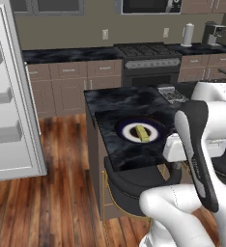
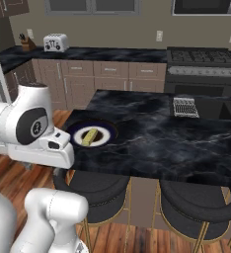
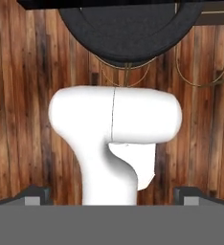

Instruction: Retrieve the butter from the fridge and place it on a plate on the dining table. Then retrieve the butter knife by the fridge and place it near the plate.

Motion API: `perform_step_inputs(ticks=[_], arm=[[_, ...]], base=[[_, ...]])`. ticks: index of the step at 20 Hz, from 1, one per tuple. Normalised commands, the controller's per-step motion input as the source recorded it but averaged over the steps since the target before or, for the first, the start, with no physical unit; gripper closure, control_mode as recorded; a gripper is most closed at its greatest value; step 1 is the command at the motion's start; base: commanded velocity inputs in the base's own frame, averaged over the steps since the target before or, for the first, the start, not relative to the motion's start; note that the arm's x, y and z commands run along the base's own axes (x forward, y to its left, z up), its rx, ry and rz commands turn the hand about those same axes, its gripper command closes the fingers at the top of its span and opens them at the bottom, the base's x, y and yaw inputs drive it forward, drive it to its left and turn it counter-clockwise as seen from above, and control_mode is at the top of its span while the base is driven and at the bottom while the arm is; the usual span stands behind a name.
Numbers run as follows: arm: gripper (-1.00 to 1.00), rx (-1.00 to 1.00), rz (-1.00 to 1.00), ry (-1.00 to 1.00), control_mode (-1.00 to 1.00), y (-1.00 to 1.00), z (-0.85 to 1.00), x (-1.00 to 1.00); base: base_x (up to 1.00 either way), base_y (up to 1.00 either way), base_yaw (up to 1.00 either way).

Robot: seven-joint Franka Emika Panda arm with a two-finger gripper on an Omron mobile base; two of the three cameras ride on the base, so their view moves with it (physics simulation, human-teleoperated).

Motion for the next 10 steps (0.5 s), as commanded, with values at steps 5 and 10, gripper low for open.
perform_step_inputs(ticks=[5,10], arm=[[-1.0,-0.11,0.0,0.0,-1.0,-0.06,-0.07,0.09],[-1.0,-0.03,0.0,0.0,-1.0,0.0,-0.02,0.0]], base=[[0.0,0.0,0.0],[0.0,0.0,0.0]])
